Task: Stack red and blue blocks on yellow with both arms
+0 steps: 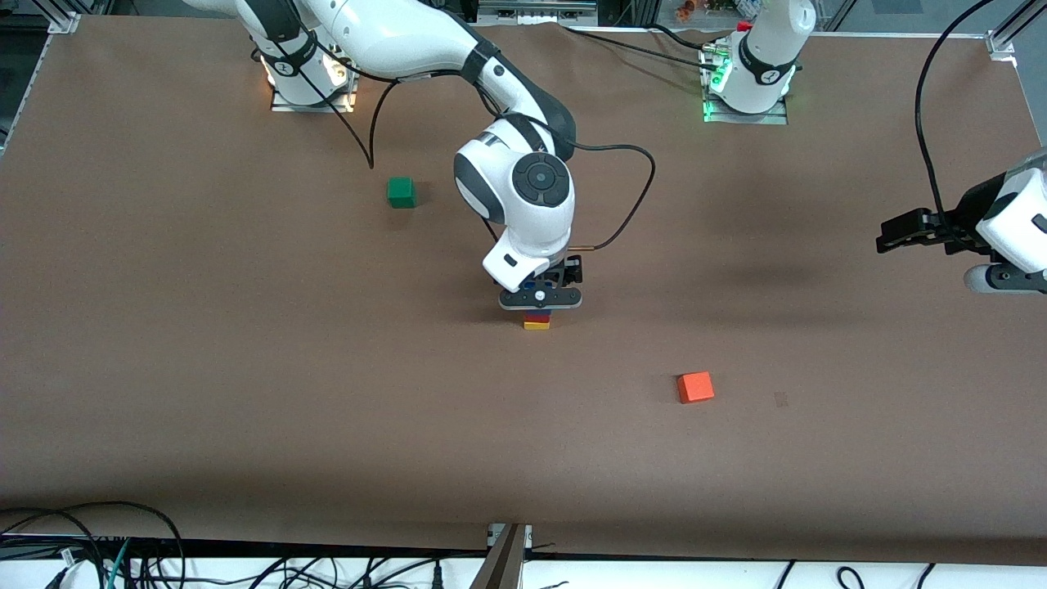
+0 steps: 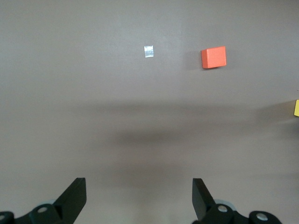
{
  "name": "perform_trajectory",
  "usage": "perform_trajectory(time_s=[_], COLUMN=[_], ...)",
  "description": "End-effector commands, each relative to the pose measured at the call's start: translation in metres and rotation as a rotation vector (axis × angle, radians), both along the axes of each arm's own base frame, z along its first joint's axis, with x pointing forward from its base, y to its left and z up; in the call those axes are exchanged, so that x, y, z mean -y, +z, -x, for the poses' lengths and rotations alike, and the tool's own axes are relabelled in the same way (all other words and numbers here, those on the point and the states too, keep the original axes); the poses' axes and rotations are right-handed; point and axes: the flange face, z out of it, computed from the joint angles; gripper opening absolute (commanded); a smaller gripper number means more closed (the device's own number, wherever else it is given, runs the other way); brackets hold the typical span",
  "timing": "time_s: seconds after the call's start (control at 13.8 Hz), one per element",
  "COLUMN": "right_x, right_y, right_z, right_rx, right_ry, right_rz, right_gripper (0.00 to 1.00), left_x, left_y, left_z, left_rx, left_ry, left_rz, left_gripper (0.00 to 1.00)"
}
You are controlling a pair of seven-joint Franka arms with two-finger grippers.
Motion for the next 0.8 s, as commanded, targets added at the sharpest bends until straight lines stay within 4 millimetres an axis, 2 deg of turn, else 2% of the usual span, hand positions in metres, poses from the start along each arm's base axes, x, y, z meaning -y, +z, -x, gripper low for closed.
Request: perform_trajectory(time_s=[0.0,0.15,0.36,0.44,0.73], right_x=[0.029,0.096,0.198,0.230,0.344], right_y=[0.054,0.102,0.150,0.162,0.200], right_z=[-0.019,-0.064,-0.104,-0.113,-0.107], right_rx=[0.013,0.019,-0.012,-0.039,-0.099], right_ry=[-0.036,-0.139,-0.275,-0.312,-0.325], right_rz=[-0.002,-0.039,-0.040,-0.068,-0.110], right_gripper=[1.00,1.00,1.00,1.00,1.00], left_x=[-0.004,-0.006,-0.010,-0.009,-0.010], left_y=[0.002,-0.002,-0.002,-0.002,-0.003], left_z=[0.001,-0.001,-0.001,-0.001,-0.002], left_rx=[0.012,0.006,0.006,0.006,0.004], left_ry=[-0.015,-0.011,-0.005,-0.007,-0.004], left_rz=[0.018,0.020,0.019,0.019,0.019], left_gripper=[1.00,1.00,1.00,1.00,1.00])
